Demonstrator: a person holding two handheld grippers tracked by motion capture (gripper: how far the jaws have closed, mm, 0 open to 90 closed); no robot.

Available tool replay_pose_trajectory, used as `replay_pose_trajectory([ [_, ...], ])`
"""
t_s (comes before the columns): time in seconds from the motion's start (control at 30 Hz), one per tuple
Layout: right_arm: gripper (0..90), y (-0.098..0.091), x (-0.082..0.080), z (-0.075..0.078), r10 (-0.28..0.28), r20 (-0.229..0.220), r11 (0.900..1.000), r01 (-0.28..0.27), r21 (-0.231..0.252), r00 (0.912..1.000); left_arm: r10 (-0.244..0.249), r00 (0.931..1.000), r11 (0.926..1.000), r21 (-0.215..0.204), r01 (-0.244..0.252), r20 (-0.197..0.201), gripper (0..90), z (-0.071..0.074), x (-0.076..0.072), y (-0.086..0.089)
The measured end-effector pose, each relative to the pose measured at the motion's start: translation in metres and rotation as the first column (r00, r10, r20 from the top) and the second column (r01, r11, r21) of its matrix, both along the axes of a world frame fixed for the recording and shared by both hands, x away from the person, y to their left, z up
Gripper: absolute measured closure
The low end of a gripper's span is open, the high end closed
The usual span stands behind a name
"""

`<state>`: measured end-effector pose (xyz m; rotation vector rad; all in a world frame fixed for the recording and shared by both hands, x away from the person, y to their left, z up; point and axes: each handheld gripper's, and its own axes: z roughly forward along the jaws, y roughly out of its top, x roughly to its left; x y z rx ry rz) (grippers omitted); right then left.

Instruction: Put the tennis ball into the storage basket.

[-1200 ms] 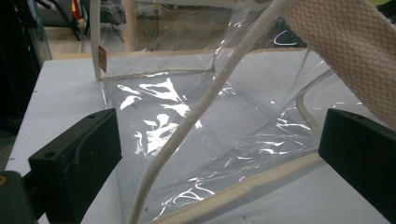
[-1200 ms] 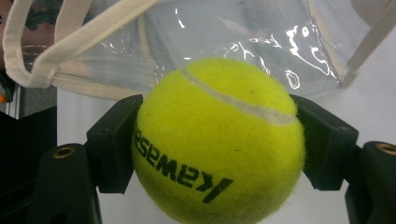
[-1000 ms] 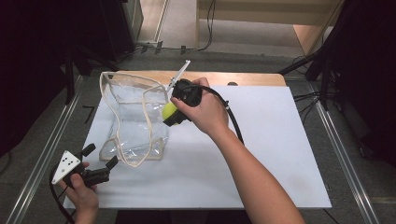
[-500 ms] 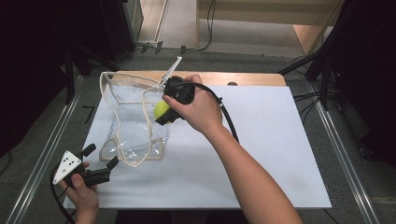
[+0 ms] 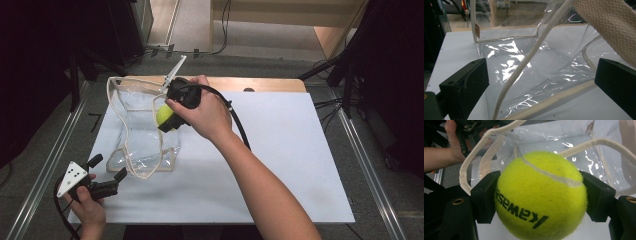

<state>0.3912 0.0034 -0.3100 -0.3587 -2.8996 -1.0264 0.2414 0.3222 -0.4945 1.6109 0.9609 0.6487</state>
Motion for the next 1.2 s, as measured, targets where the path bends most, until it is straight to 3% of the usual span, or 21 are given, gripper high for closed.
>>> replay_pose_trajectory([
  [0.73, 22.9, 0.038, -0.004, 0.012, 0.071, 0.008, 0.9974, -0.071, 0.009, 0.9974, 0.002, 1.0000, 1.0000, -0.004, -0.002, -0.002, 0.0, 0.000, 0.001, 0.000],
  [1.2, 22.9, 0.061, -0.009, 0.010, 0.116, -0.001, 0.9933, -0.116, 0.004, 0.9933, 0.003, 1.0000, 1.0000, -0.006, -0.003, -0.003, 0.0, 0.000, 0.001, 0.001],
])
